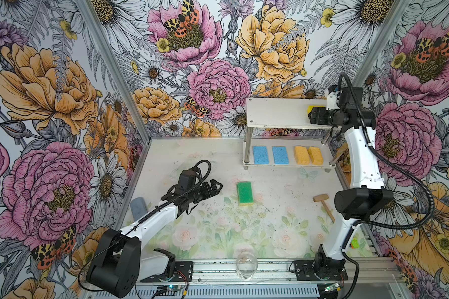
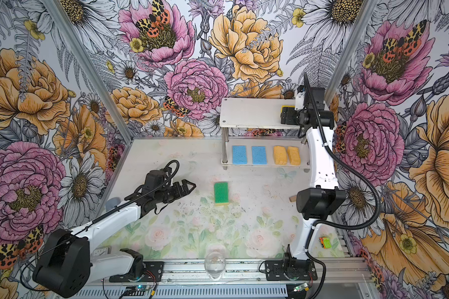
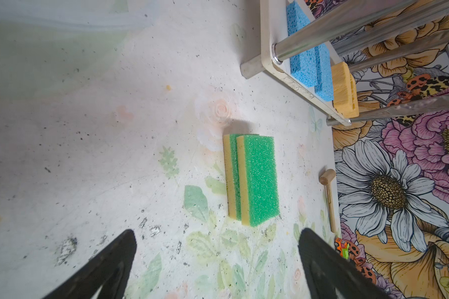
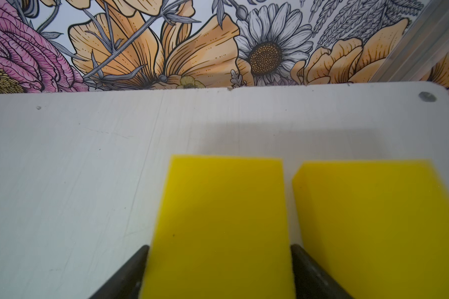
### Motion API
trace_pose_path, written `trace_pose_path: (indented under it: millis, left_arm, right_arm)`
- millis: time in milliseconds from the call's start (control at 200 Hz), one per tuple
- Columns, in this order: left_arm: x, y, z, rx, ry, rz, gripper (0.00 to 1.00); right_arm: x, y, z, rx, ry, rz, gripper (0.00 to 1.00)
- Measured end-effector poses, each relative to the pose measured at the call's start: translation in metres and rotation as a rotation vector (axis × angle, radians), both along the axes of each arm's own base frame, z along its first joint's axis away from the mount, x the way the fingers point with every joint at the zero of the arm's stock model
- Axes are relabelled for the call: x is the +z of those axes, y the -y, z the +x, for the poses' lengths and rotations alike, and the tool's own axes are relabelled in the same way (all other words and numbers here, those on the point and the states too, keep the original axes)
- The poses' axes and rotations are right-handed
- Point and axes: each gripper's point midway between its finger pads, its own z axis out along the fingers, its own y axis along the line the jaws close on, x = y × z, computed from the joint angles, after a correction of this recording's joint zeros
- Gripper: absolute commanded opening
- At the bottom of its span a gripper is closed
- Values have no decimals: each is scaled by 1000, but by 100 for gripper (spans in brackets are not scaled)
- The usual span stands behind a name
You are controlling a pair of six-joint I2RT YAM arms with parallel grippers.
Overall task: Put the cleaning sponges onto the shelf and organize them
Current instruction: 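Lower the sponge onto the top shelf beside the first yellow sponge, then open the right gripper and draw it back from the shelf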
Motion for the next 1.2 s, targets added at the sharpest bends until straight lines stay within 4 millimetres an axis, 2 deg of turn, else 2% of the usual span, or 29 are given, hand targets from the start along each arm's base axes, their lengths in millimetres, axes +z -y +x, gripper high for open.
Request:
trace_pose_path:
  millis: [560, 881, 1096, 1196]
  left_arm:
    - [-1, 0, 0, 1, -1, 0, 99]
    - [-1, 0, 0, 1, 0, 0, 99]
    - [-1, 0, 0, 1, 2, -1, 99]
    - [-1, 0, 0, 1, 2, -1, 99]
  right_arm:
    - [8, 0, -1, 0, 19, -1, 85]
    - [52, -8, -23, 22, 113, 10, 85]
    - [90, -24, -52, 64, 195, 42, 85]
    - [101, -34, -69, 92, 217, 58, 86]
